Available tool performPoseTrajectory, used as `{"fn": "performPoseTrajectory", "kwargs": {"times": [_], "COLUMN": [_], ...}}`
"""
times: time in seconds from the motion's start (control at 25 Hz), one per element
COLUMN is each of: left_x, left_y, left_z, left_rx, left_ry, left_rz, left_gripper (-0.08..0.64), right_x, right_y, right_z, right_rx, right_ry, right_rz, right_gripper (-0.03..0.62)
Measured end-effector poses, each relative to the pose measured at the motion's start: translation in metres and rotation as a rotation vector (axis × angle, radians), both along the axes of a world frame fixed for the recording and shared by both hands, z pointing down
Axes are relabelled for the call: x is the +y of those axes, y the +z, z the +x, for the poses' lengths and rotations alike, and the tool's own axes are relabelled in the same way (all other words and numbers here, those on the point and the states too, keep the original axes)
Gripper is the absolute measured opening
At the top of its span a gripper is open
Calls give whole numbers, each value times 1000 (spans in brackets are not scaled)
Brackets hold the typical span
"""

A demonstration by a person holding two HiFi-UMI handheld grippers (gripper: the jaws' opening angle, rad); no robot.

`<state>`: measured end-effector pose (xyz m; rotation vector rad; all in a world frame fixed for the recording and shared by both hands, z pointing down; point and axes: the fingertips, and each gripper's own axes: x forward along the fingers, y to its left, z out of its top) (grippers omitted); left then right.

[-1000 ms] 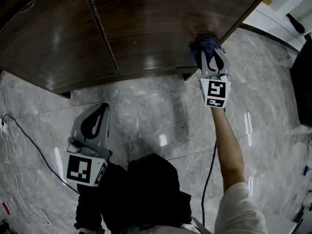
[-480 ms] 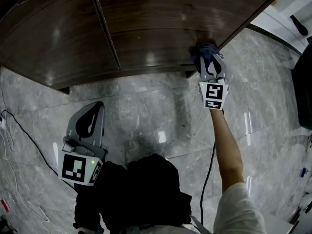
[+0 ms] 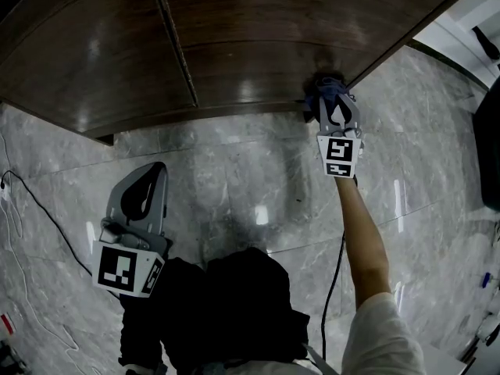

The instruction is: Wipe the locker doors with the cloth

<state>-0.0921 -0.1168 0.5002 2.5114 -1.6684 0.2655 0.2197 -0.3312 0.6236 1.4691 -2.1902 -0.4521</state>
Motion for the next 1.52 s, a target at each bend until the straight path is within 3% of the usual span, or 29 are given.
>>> {"fn": "performPoseTrajectory", "kwargs": {"times": [0.64, 1.52], "left_x": [3, 30], "left_y": [5, 22], "left_z": [-13, -90], "left_rx": [14, 41], "left_ry": [-18, -116], "left_rz": [-15, -31], "left_gripper": [3, 2], "right_x": [11, 37], "right_y": [22, 32], "right_z": [-48, -167], "right_rx": [-11, -5], "right_ry": [-14, -122], "right_rz": [-28, -57], "right_gripper": [101, 101]}}
